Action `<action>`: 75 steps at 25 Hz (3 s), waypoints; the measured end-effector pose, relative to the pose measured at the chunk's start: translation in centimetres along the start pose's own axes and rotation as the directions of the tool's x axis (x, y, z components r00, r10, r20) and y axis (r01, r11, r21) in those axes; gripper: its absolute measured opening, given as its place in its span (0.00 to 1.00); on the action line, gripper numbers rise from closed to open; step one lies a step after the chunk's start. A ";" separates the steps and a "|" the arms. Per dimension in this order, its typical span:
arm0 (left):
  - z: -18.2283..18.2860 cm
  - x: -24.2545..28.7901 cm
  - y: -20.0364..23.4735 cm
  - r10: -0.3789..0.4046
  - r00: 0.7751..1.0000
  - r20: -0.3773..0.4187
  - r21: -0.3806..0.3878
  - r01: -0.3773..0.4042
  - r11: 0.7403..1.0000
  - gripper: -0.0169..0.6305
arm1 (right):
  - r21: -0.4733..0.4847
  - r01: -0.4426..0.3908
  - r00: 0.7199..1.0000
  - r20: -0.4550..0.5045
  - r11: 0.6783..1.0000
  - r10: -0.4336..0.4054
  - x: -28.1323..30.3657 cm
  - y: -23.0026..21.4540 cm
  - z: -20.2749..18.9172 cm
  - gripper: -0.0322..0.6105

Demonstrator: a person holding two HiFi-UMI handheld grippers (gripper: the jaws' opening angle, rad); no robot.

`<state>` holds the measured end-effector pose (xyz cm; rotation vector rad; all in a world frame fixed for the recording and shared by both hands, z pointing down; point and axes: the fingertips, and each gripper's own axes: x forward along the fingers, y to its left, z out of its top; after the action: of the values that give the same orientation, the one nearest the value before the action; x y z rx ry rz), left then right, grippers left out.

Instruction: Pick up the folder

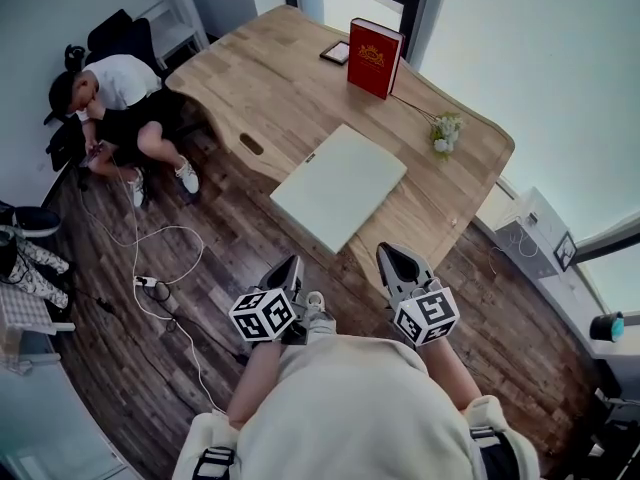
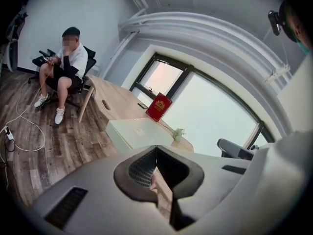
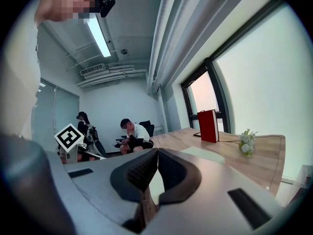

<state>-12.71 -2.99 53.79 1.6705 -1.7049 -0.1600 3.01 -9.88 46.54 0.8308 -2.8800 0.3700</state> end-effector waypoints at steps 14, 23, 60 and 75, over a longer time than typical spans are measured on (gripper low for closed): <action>0.7 3.8 4.6 -0.024 0.995 -0.102 -0.064 0.017 0.998 0.06 | -0.010 0.033 0.999 -0.009 0.999 -0.033 4.5 -0.7 1.3 0.08; 0.1 6.1 6.5 -0.096 0.985 -0.142 -0.214 0.064 0.975 0.06 | -0.005 0.064 0.998 -0.018 0.998 -0.064 5.8 -1.2 1.2 0.08; -3.3 16.9 10.3 -0.384 0.913 -0.134 -0.745 0.162 0.647 0.71 | -0.006 0.243 0.969 -0.039 0.970 -0.243 7.9 -4.0 0.5 0.08; -4.3 20.1 8.4 -0.479 0.854 -0.204 -0.736 0.189 0.650 0.71 | 0.004 0.296 0.955 -0.028 0.955 -0.295 8.8 -3.6 0.4 0.08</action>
<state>-14.94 -18.30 69.72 1.2931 -0.8331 -0.5508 -2.50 -17.44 48.47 1.2259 -2.6722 0.3547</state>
